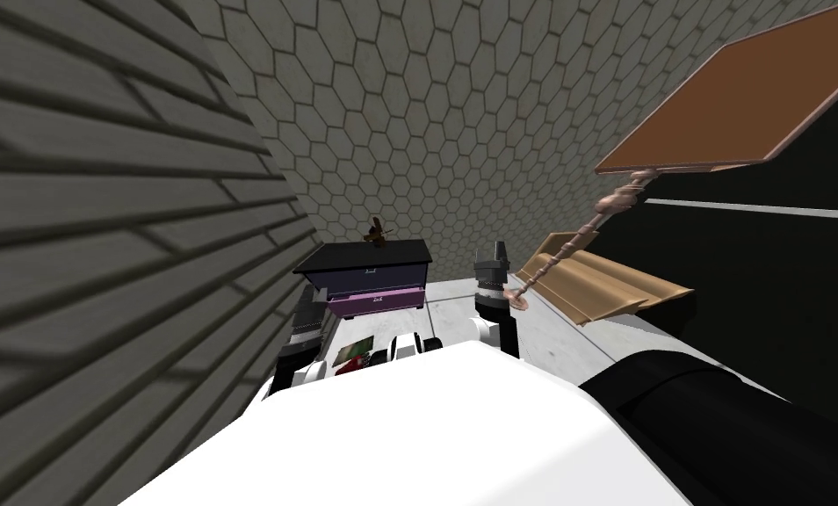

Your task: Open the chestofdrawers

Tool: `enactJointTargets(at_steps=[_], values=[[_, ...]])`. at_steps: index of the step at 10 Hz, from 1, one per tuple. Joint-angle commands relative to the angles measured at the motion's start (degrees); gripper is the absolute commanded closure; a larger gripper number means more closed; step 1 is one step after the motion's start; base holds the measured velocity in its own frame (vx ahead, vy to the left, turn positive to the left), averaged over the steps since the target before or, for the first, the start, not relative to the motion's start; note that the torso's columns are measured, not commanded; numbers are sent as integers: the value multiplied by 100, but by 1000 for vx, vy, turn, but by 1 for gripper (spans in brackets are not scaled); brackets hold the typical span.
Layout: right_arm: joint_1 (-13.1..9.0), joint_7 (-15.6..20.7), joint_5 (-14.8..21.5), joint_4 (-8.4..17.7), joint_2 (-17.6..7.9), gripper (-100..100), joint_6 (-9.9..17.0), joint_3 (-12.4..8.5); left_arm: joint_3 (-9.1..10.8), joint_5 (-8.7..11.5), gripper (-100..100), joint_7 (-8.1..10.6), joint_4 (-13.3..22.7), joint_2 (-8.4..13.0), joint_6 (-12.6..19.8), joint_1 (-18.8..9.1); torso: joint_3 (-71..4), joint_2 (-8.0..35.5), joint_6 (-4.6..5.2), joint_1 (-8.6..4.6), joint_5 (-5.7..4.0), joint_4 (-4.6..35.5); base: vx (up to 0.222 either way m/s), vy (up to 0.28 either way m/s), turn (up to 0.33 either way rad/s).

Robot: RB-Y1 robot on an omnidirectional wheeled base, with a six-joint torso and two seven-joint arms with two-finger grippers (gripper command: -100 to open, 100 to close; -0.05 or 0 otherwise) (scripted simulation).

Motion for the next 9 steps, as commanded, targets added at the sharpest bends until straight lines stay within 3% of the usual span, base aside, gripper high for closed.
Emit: enactJointTargets(at_steps=[1,9], values=[[0,0,0,0,0,0,0,0,-5,-50,-100,10,440,3,-241,-131,1,4,-1,2,1,0,84,7,-10],[0,0,0,0,0,0,0,0,-12,-179,-100,46,1726,-16,-825,-471,0,2,-1,4,1,-1,83,-1,-10]])
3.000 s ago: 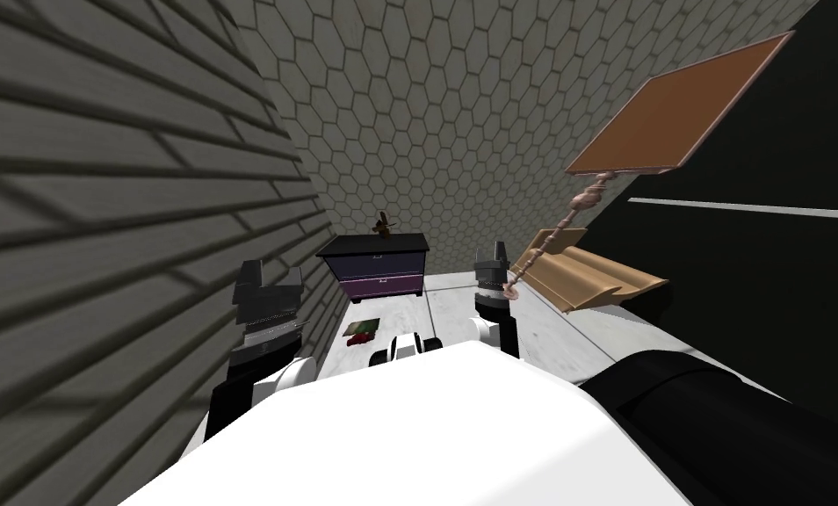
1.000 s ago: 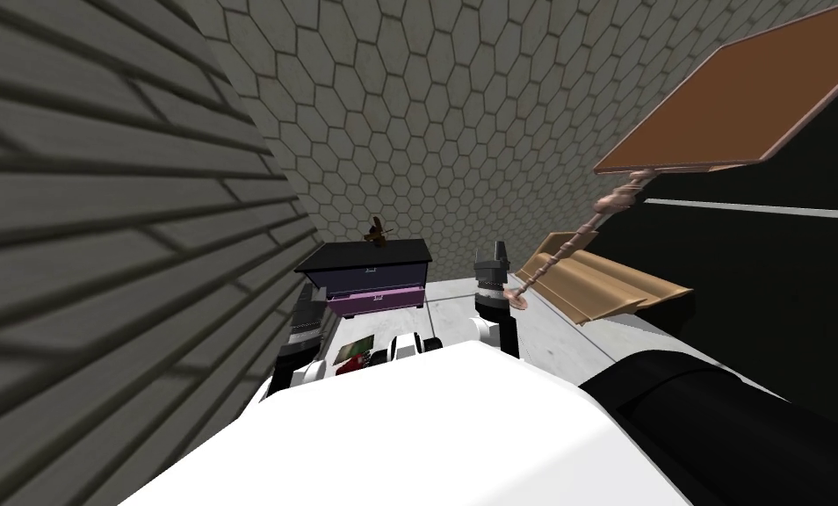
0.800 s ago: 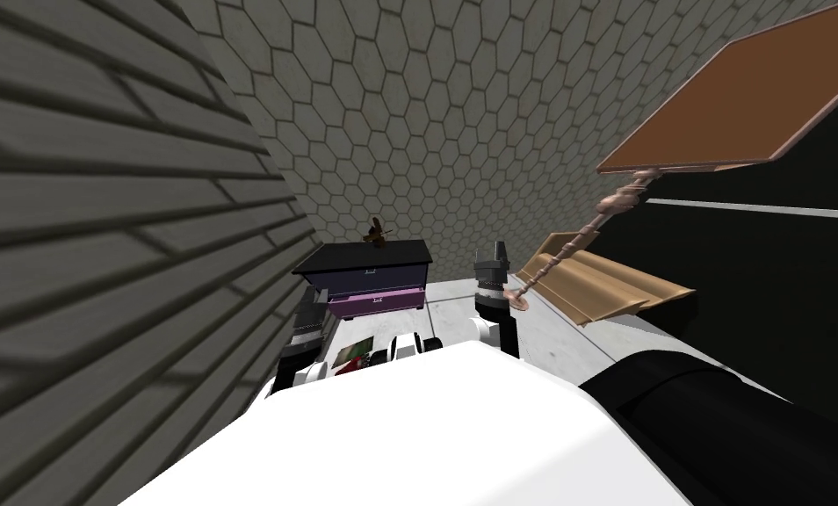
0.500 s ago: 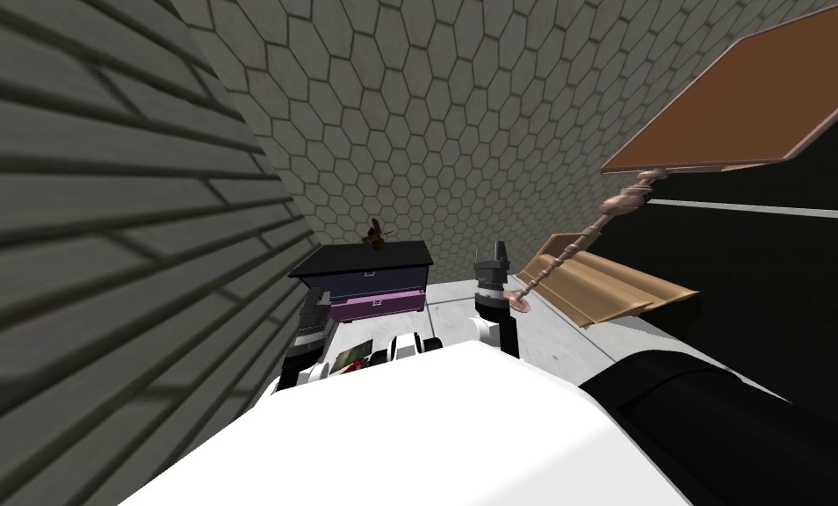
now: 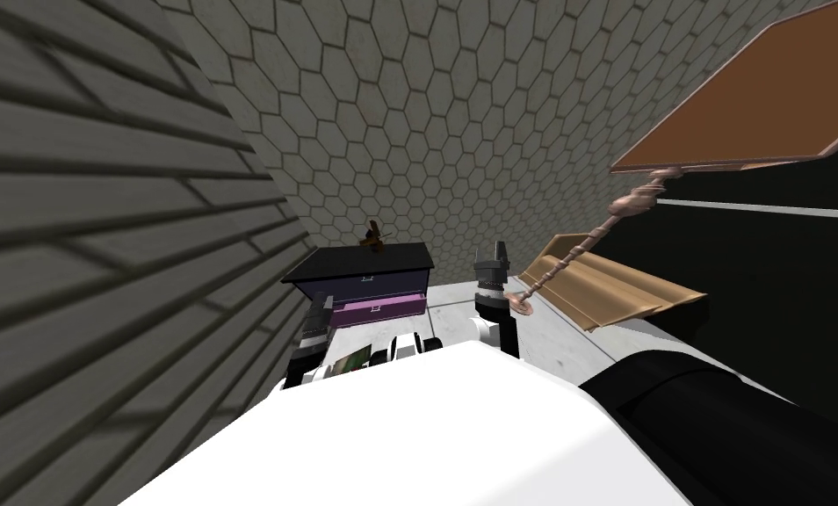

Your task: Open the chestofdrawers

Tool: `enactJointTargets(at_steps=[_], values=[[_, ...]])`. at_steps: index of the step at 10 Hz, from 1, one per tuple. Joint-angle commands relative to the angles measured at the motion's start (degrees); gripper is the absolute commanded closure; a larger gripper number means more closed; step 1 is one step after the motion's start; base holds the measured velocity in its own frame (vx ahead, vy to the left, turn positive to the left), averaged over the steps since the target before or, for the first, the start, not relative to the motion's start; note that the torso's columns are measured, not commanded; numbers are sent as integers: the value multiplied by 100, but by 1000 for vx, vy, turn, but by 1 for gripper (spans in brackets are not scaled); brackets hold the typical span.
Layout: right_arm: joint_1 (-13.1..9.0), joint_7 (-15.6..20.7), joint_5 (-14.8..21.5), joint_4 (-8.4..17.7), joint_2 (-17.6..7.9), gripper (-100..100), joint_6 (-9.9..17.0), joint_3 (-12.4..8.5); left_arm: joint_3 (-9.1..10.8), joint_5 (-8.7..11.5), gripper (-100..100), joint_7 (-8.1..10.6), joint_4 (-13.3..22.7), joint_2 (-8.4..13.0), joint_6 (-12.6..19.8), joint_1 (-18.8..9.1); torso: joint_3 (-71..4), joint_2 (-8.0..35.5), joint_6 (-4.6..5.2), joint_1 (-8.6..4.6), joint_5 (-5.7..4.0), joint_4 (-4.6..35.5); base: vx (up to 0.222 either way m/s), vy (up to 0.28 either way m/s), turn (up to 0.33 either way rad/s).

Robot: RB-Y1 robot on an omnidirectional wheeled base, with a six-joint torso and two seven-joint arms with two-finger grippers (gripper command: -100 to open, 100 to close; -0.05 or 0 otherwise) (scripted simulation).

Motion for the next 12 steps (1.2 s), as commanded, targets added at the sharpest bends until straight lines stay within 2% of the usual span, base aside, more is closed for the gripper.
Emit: enactJointTargets(at_steps=[1,4,11,12], values=[[0,0,0,0,0,0,0,0,-8,-41,-100,7,415,-18,-185,-77,2,0,1,-4,-1,1,63,-5,-6],[0,0,0,0,0,0,0,0,-11,-104,-100,25,980,-53,-469,-245,-1,-2,0,-2,-1,0,83,1,-9],[0,0,0,0,0,0,0,0,-16,-195,-100,50,1992,-136,-875,-486,1,-1,1,-2,-1,1,76,-5,-8],[0,0,0,0,0,0,0,0,-18,-223,-100,58,2239,-172,-1002,-561,1,0,0,-1,-1,1,86,3,-11]])
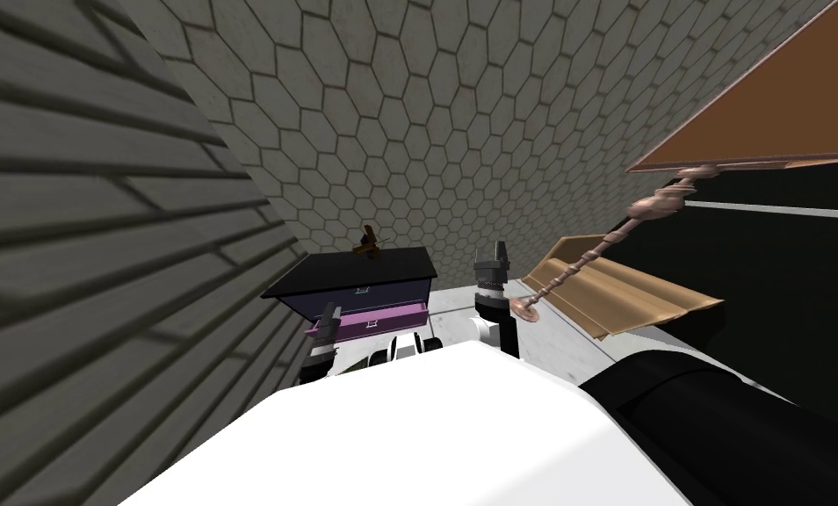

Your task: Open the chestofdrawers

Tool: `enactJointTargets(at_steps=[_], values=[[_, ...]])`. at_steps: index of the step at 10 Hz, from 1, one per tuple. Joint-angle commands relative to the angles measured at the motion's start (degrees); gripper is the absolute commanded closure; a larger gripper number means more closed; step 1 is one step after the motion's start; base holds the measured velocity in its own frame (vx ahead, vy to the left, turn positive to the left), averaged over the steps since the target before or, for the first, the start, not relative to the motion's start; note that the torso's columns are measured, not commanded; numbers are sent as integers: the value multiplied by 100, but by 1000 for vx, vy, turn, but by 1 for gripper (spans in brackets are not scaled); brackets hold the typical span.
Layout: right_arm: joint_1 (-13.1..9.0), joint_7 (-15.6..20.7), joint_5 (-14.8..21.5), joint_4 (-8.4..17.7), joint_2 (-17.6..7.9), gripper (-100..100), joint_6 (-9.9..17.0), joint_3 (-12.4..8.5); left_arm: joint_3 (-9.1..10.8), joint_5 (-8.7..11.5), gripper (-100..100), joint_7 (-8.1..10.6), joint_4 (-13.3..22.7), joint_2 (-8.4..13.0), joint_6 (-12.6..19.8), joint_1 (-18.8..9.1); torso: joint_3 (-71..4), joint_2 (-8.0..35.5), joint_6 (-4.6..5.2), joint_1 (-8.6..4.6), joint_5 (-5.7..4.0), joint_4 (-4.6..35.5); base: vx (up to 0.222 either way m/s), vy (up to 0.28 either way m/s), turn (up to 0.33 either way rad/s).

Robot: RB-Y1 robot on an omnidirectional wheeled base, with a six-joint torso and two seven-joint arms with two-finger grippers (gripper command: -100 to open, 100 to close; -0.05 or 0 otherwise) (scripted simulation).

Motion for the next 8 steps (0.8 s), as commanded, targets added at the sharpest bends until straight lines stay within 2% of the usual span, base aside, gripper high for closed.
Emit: enactJointTargets(at_steps=[1,8], values=[[0,0,0,0,0,0,0,0,-7,-63,-100,18,486,-84,-268,-132,-3,-6,1,0,0,-1,118,-4,-17],[0,0,0,0,0,0,0,0,-11,-137,-100,39,1369,-228,-606,-329,0,-2,1,-5,-1,0,64,-1,-6]])
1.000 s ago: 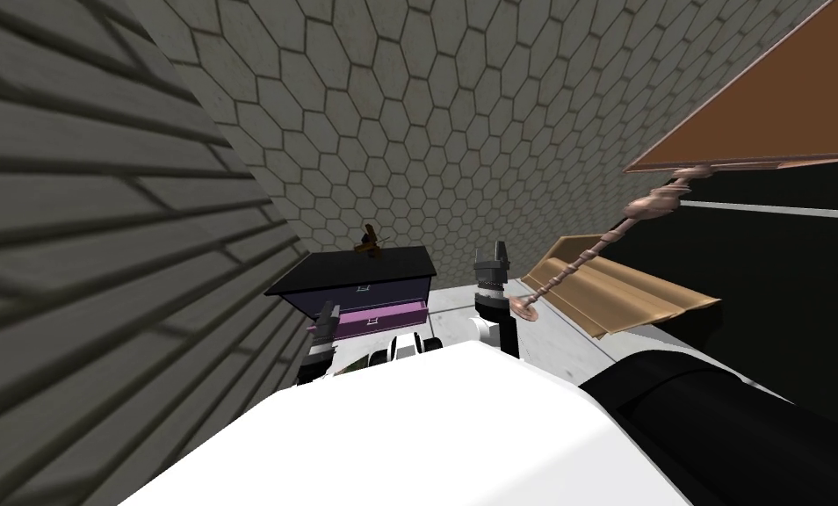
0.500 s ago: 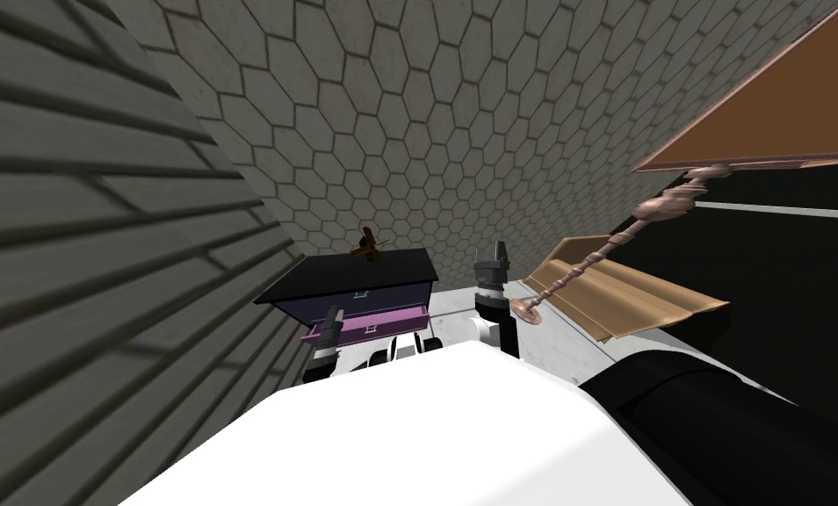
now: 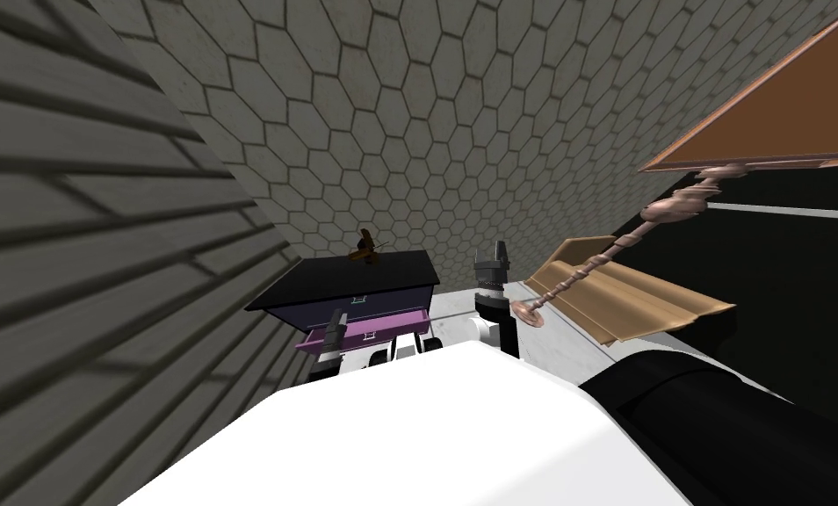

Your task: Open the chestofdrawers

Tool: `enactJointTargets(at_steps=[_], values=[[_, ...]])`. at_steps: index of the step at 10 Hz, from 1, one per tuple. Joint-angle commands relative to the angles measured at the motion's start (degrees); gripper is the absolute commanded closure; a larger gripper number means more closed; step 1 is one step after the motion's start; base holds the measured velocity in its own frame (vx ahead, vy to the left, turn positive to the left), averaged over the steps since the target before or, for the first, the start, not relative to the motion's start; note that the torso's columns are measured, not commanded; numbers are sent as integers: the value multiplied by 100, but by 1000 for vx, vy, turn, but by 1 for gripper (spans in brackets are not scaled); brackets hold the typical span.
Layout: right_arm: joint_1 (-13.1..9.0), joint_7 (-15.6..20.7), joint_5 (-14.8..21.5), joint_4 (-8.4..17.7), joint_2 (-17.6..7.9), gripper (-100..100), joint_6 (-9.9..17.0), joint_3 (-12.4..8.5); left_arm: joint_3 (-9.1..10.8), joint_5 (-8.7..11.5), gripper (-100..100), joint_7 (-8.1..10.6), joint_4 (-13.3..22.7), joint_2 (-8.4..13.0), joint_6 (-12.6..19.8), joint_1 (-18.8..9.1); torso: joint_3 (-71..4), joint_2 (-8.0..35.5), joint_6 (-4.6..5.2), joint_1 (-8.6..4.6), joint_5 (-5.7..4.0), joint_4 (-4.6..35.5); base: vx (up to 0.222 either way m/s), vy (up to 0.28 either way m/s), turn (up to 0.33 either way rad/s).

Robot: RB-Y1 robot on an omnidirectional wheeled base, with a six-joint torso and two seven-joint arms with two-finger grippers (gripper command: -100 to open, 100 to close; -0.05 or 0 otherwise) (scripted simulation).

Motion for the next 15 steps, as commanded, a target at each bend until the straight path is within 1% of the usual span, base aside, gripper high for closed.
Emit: enactJointTargets(at_steps=[1,2,3,4,5,7,9,10,12,13,14,15], values=[[0,0,0,0,0,0,0,0,-1,-33,-100,5,399,-86,-175,-106,-1,0,-1,5,1,-1,59,-2,-9],[0,0,0,0,0,0,0,0,-2,-53,-100,10,564,-148,-266,-159,-2,-3,0,5,2,-1,90,5,-13],[0,0,0,0,0,0,0,0,-2,-53,-100,10,637,-148,-266,-159,-7,-11,0,6,2,-3,68,5,-6],[0,0,0,0,0,0,0,0,-3,-72,-100,15,810,-214,-348,-207,-2,-1,-1,5,1,-1,61,0,-4],[0,0,0,0,0,0,0,0,-3,-72,-100,15,822,-214,-348,-207,2,3,0,2,0,1,42,0,-2],[0,0,0,0,0,0,0,0,-4,-101,-100,24,1127,-360,-480,-286,3,5,0,3,1,1,54,1,-5],[0,0,0,0,0,0,0,0,-5,-121,-100,29,1330,-505,-566,-339,-4,-5,0,2,0,-2,57,-3,-10],[0,0,0,0,0,0,0,0,-5,-121,-100,29,1330,-505,-566,-339,-1,0,-1,3,0,-1,29,-1,0],[-1,0,0,0,0,0,0,0,-6,-129,-100,32,1417,-596,-602,-361,5,9,0,5,1,2,15,1,-2],[-1,0,0,0,0,0,0,0,-13,-132,-100,40,1305,-568,-541,-313,3,6,0,4,1,1,5,0,-1],[-1,0,0,0,0,0,0,0,0,-113,-100,59,1249,-546,-349,-457,2,4,-1,4,1,1,-9,-4,15],[-1,0,0,0,0,0,0,0,7,-103,-100,66,1216,-534,-249,-528,1,3,0,2,0,1,-13,-9,12]])
